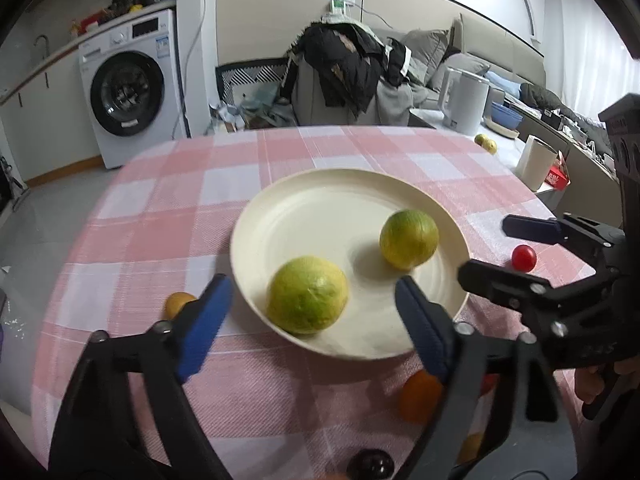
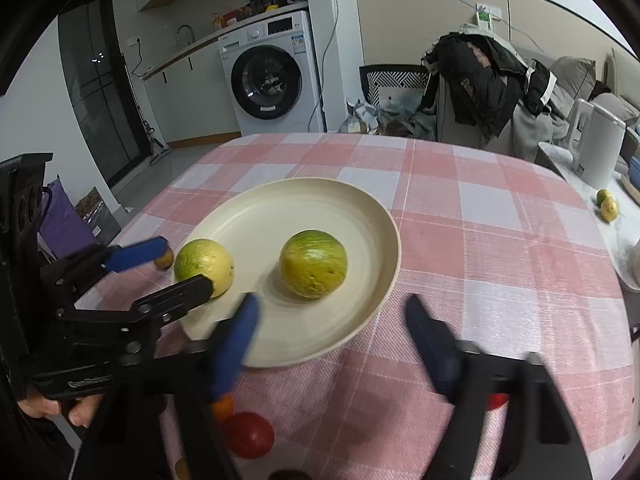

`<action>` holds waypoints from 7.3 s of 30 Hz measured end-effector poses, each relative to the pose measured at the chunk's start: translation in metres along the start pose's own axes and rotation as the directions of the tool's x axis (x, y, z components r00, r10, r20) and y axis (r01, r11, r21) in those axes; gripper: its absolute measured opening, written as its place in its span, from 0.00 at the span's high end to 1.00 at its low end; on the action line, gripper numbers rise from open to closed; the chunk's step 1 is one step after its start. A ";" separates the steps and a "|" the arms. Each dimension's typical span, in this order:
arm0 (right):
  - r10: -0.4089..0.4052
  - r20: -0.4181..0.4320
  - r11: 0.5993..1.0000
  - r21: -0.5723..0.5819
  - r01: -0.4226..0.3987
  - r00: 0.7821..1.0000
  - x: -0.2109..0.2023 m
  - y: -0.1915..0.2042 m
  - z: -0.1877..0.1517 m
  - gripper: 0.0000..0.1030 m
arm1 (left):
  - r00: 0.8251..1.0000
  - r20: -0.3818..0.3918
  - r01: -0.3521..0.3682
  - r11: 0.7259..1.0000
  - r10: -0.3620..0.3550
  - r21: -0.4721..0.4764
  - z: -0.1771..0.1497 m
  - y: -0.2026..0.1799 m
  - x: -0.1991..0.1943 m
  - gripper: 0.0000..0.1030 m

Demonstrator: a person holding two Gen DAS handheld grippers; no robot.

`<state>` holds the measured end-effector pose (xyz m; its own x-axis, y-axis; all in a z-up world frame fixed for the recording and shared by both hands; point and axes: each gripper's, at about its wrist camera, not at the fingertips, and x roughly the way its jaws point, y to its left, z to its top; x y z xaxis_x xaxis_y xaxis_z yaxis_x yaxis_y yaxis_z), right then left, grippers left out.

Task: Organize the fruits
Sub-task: 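Carry both fruits onto the cream plate and open both tools to release them, then move the left tool toward the brown kiwi while the right tool approaches the red tomato, then close the left tool on the brown kiwi while the right tool grasps the red tomato, then lower the kiwi and tomato onto the cream plate and open both tools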

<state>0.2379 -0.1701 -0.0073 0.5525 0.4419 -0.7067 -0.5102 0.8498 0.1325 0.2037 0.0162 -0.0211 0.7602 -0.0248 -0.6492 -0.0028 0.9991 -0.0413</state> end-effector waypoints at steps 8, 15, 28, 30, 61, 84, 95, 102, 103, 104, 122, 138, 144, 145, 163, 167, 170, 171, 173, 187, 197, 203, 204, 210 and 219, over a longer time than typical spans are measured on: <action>-0.022 0.039 1.000 0.001 0.022 0.999 -0.022 0.001 -0.007 0.00 | 0.999 0.029 -0.021 0.999 0.020 0.024 -0.014 0.000 -0.039 0.00; -0.017 0.061 1.000 0.007 0.017 0.998 -0.047 0.001 -0.017 0.00 | 0.998 0.049 -0.031 0.999 0.029 0.036 -0.030 0.002 -0.069 0.00; -0.036 0.063 0.999 0.012 0.036 0.997 -0.064 -0.006 -0.033 0.00 | 0.999 0.042 -0.034 0.999 0.034 -0.007 -0.041 0.025 -0.083 0.00; -0.033 0.056 0.999 0.010 0.033 0.998 -0.062 -0.007 -0.034 0.00 | 0.999 0.041 -0.035 0.999 0.036 -0.019 -0.042 0.029 -0.083 0.00; -0.112 -0.034 0.986 0.122 0.115 0.993 -0.046 -0.070 -0.042 0.00 | 0.995 0.001 -0.101 0.992 0.102 -0.082 -0.022 0.058 -0.045 0.00; -0.096 -0.134 0.978 0.172 0.118 0.986 -0.010 -0.095 -0.047 0.25 | 0.974 -0.141 -0.192 0.978 0.179 -0.079 -0.017 0.090 0.021 0.02; -0.147 -0.147 0.980 0.111 0.164 0.978 -0.005 -0.088 -0.043 0.48 | 0.968 -0.208 -0.164 0.982 0.142 -0.092 -0.016 0.098 0.044 0.29; -0.163 -0.149 0.983 0.063 0.174 0.975 -0.003 -0.079 -0.044 0.52 | 0.969 -0.197 -0.166 0.984 0.152 -0.058 -0.011 0.090 0.049 0.40; -0.168 -0.150 0.982 0.058 0.178 0.974 -0.003 -0.078 -0.044 0.52 | 0.969 -0.196 -0.167 0.985 0.154 -0.053 -0.010 0.088 0.049 0.41; -0.171 -0.151 0.982 0.052 0.180 0.974 -0.002 -0.077 -0.044 0.53 | 0.968 -0.195 -0.171 0.984 0.158 -0.049 -0.010 0.087 0.049 0.41; -0.131 -0.137 0.988 0.069 0.141 0.982 -0.004 -0.077 -0.045 0.67 | 0.977 -0.177 -0.125 0.992 0.123 0.000 -0.010 0.066 0.045 0.75; -0.113 -0.085 0.989 0.089 0.120 0.990 -0.017 -0.076 -0.043 0.73 | 0.989 -0.082 -0.124 0.992 0.122 -0.020 -0.012 0.057 -0.004 0.75; -0.108 -0.027 0.990 0.086 0.110 0.994 -0.029 -0.072 -0.038 0.73 | 0.993 -0.048 -0.106 0.994 0.104 -0.037 -0.016 0.050 -0.030 0.75; -0.107 -0.018 0.991 0.085 0.108 0.994 -0.031 -0.071 -0.037 0.73 | 0.994 -0.046 -0.103 0.994 0.101 -0.041 -0.017 0.050 -0.032 0.75; -0.060 0.075 0.997 0.049 0.057 0.995 -0.058 -0.042 -0.024 0.73 | 0.998 0.018 -0.053 0.998 0.053 -0.043 -0.012 0.026 -0.070 0.75; -0.045 0.086 0.998 0.039 0.042 0.995 -0.061 -0.034 -0.020 0.73 | 0.999 0.027 -0.039 0.998 0.040 -0.042 -0.010 0.020 -0.074 0.75; -0.033 0.091 0.999 0.027 0.030 0.995 -0.061 -0.028 -0.017 0.73 | 0.999 0.035 -0.030 0.999 0.031 -0.032 -0.007 0.014 -0.078 0.75; -0.028 0.093 0.999 0.022 0.026 0.995 -0.061 -0.025 -0.016 0.73 | 0.999 0.036 -0.027 0.999 0.028 -0.029 -0.006 0.012 -0.078 0.75; -0.017 0.093 1.000 0.014 0.016 0.996 -0.061 -0.019 -0.014 0.73 | 0.999 0.036 -0.016 1.000 0.016 -0.026 -0.005 0.008 -0.079 0.75; 0.052 0.043 0.998 -0.050 -0.049 0.998 -0.041 0.018 -0.015 0.73 | 0.999 -0.006 0.037 0.999 -0.037 0.029 -0.014 -0.024 -0.063 0.75; 0.077 -0.003 0.994 -0.075 -0.077 0.997 -0.025 0.029 -0.019 0.73 | 0.997 -0.043 0.065 0.997 -0.064 0.041 -0.019 -0.032 -0.048 0.75; 0.094 -0.036 0.991 -0.093 -0.097 0.995 -0.014 0.035 -0.022 0.73 | 0.994 -0.072 0.079 0.996 -0.077 0.036 -0.021 -0.032 -0.038 0.75; 0.096 -0.041 0.991 -0.094 -0.100 0.995 -0.012 0.036 -0.022 0.73 | 0.994 -0.074 0.080 0.996 -0.077 0.038 -0.021 -0.031 -0.036 0.75; 0.105 -0.059 0.990 -0.090 -0.110 0.993 -0.002 0.037 -0.021 0.73 | 0.992 -0.097 0.087 0.996 -0.084 0.026 -0.021 -0.028 -0.024 0.75; 0.105 -0.069 0.991 -0.075 -0.110 0.992 0.007 0.035 -0.011 0.73 | 0.990 -0.117 0.087 0.996 -0.084 0.019 -0.013 -0.021 -0.005 0.75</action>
<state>0.2168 -0.1398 -0.0155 0.4493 0.5076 -0.7352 -0.6159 0.7721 0.1566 0.1919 -0.0047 -0.0269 0.6766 -0.1124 -0.7277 0.0755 0.9937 -0.0833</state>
